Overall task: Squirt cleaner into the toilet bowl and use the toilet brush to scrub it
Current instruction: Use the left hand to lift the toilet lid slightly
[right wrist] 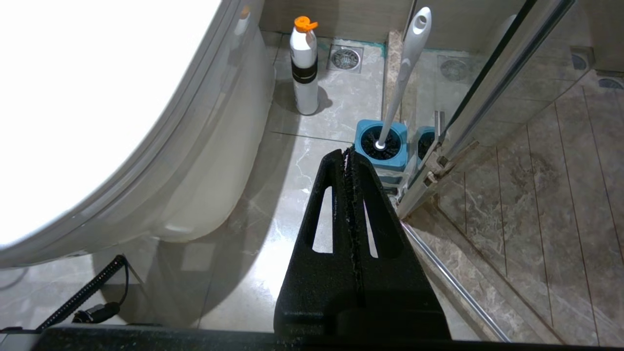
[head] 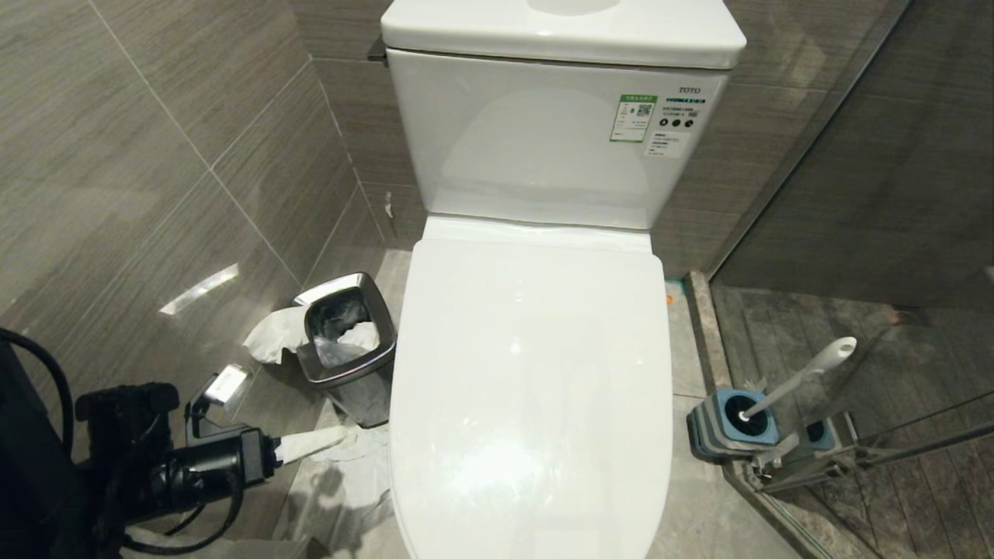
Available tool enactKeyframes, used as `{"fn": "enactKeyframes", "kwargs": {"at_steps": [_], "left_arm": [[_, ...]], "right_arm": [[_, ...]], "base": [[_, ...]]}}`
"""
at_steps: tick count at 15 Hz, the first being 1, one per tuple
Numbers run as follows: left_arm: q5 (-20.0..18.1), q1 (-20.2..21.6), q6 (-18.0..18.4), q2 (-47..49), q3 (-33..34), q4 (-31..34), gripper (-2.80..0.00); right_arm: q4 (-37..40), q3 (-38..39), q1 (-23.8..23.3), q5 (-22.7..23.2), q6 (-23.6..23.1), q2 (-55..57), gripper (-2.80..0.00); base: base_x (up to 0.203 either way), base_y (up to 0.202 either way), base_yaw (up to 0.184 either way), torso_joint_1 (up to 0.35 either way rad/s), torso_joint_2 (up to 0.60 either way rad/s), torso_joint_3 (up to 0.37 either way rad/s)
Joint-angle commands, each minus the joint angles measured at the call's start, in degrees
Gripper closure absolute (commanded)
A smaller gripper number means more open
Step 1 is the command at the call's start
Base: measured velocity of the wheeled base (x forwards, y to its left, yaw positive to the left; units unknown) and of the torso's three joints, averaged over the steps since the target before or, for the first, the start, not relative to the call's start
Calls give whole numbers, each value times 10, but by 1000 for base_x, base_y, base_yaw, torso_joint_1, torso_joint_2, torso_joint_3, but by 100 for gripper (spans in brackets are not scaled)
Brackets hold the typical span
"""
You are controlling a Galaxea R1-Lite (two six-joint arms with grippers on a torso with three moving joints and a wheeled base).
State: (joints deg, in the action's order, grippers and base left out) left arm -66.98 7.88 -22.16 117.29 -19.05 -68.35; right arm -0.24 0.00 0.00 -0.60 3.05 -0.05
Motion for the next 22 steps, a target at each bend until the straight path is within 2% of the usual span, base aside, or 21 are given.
{"fn": "enactKeyframes", "kwargs": {"at_steps": [1,4,7,14,19,22], "left_arm": [[-5,-9,24,9,37,-18,-280],[-7,-13,39,54,72,-102,-280],[-21,-13,35,77,125,-189,-280],[-28,-21,29,71,134,-193,-280],[-21,-59,31,65,148,-193,-280],[28,-110,32,68,145,-193,-280]], "right_arm": [[0,0,0,1,0,0,0],[0,0,0,0,0,0,0],[0,0,0,1,0,0,0],[0,0,0,0,0,0,0],[0,0,0,0,0,0,0],[0,0,0,0,0,0,0]], "base": [[0,0,0,0,0,0],[0,0,0,0,0,0],[0,0,0,0,0,0],[0,0,0,0,0,0],[0,0,0,0,0,0],[0,0,0,0,0,0]]}}
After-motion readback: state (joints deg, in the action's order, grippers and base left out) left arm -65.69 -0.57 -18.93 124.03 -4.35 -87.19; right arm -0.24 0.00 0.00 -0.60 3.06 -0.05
